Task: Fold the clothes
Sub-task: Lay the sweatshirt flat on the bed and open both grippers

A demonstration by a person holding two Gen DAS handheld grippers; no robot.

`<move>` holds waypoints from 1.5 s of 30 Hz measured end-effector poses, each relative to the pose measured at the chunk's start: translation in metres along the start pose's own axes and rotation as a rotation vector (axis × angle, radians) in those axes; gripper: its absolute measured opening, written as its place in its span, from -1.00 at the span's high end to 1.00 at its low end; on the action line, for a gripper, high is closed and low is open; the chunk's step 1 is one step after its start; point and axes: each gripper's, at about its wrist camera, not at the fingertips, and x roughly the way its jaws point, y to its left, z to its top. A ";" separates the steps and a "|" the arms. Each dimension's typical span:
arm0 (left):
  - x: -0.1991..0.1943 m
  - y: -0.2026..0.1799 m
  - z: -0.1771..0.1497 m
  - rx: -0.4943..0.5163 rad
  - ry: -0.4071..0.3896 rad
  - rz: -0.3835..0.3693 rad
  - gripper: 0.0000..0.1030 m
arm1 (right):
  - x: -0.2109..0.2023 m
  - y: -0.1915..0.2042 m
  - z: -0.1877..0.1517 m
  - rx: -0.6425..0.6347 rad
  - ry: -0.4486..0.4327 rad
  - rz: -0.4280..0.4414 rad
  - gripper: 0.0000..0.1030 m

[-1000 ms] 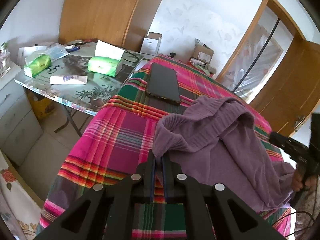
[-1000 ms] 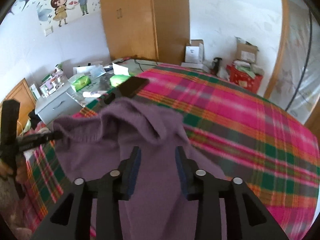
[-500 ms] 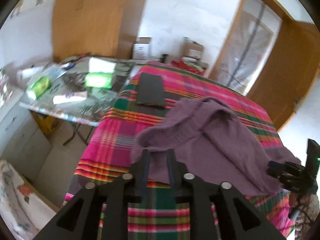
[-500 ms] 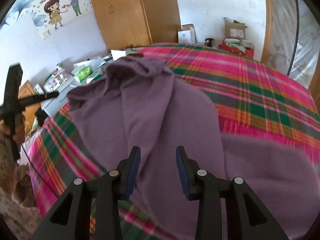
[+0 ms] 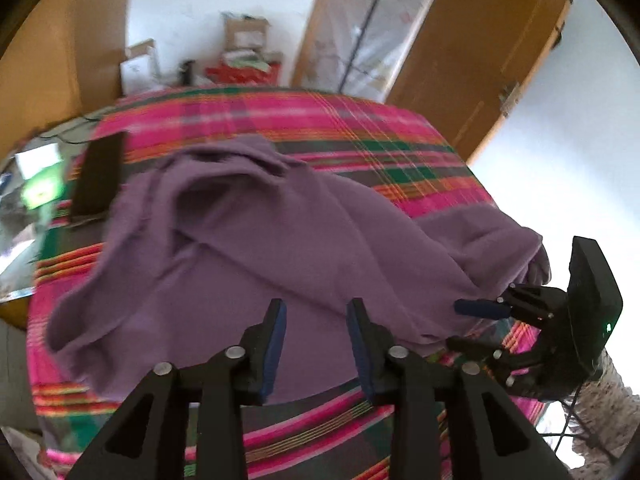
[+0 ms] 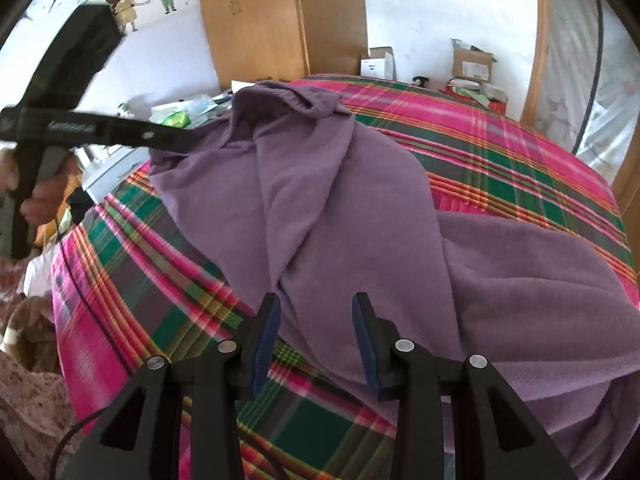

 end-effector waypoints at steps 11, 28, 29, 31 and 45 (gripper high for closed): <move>0.057 -0.047 0.032 0.019 0.181 0.059 0.15 | 0.001 -0.004 -0.007 0.040 -0.019 0.011 0.25; 0.113 -0.056 0.046 -0.054 0.344 0.245 0.06 | -0.005 -0.009 -0.025 0.055 -0.041 0.029 0.24; 0.113 -0.054 0.045 -0.067 0.341 0.244 0.07 | -0.006 -0.008 -0.026 0.053 -0.042 0.031 0.24; 0.112 -0.051 0.046 -0.095 0.340 0.240 0.12 | -0.008 -0.005 -0.027 0.038 -0.048 0.034 0.24; 0.090 -0.023 0.052 -0.200 0.256 0.163 0.91 | 0.000 -0.005 -0.022 -0.006 -0.026 0.005 0.24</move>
